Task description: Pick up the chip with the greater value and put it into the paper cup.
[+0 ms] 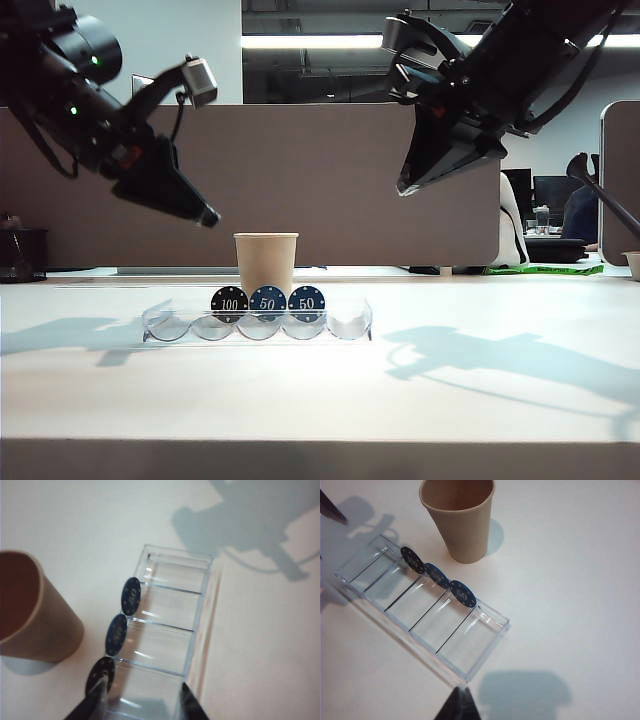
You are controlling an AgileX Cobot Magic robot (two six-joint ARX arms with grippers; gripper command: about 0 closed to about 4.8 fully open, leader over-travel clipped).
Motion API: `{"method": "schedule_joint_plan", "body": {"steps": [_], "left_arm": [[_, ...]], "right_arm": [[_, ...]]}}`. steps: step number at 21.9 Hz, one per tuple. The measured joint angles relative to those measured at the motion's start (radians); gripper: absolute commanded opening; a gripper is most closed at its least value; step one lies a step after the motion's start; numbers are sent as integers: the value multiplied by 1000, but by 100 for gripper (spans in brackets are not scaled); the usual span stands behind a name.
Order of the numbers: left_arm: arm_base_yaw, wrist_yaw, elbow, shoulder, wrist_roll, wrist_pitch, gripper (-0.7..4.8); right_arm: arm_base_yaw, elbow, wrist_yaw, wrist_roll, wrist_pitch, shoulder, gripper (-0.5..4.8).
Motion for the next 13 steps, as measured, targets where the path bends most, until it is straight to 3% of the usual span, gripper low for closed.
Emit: {"method": "schedule_joint_plan", "body": {"steps": [13], "left_arm": [[-42,-23,0,56,-22,50,193]], "right_arm": [[0,0,0,0,0,13,-1]]}}
